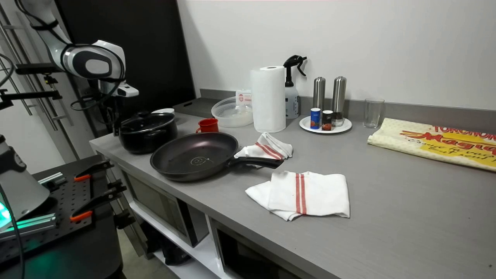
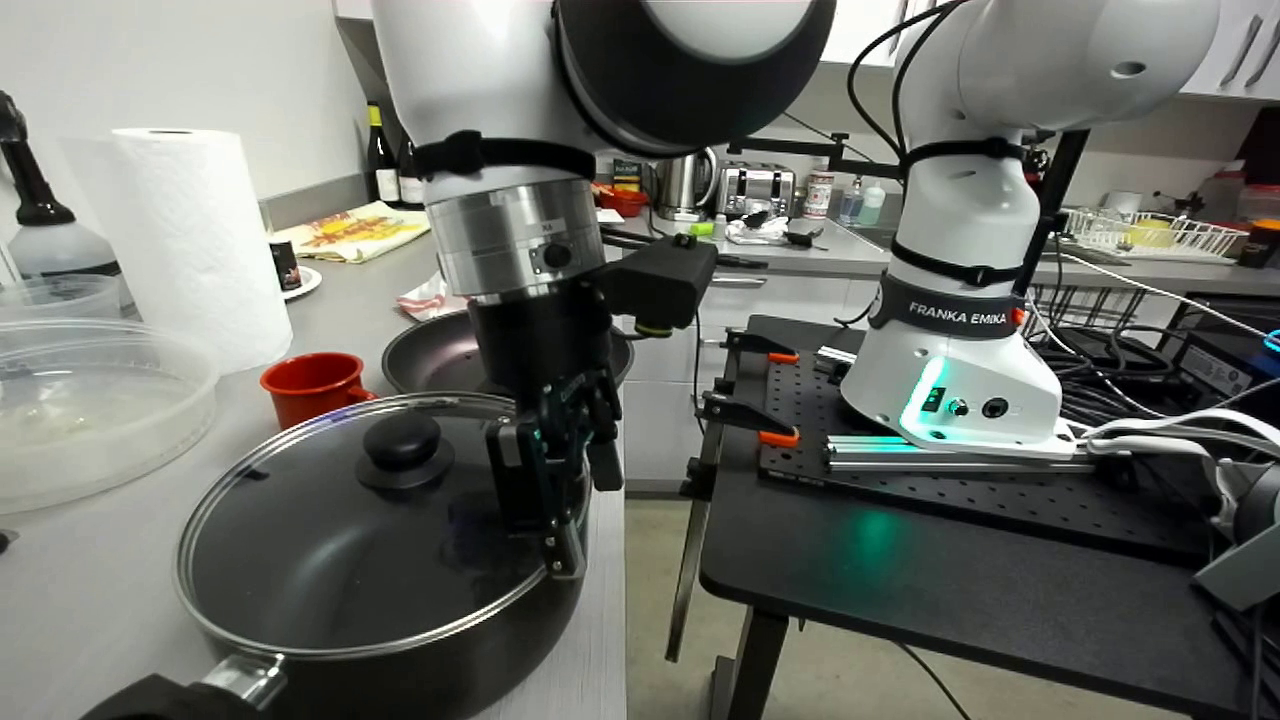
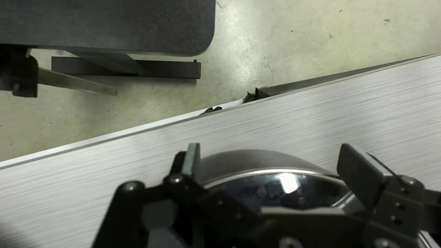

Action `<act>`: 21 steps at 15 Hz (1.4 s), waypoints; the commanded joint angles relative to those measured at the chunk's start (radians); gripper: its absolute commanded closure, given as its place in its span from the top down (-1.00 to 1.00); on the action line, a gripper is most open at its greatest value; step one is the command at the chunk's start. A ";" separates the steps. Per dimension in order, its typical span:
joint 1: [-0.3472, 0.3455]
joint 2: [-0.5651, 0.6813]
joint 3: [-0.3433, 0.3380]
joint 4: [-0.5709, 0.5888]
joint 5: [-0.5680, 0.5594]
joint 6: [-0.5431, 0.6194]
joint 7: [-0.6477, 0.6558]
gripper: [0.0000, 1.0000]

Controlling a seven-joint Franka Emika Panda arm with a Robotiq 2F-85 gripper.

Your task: Remove the glass lid from the pan and place it on the pot, push the pot backwards

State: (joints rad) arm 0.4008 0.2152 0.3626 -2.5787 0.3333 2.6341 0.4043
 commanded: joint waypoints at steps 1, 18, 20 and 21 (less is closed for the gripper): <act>0.002 -0.009 0.000 -0.004 -0.012 0.026 0.005 1.00; -0.009 -0.261 0.027 -0.058 0.000 -0.225 0.005 1.00; -0.011 -0.300 0.027 -0.070 -0.032 -0.220 0.008 1.00; -0.013 -0.316 0.027 -0.074 -0.049 -0.223 0.005 1.00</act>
State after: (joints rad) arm 0.3901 -0.0179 0.3903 -2.6203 0.3344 2.4355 0.3984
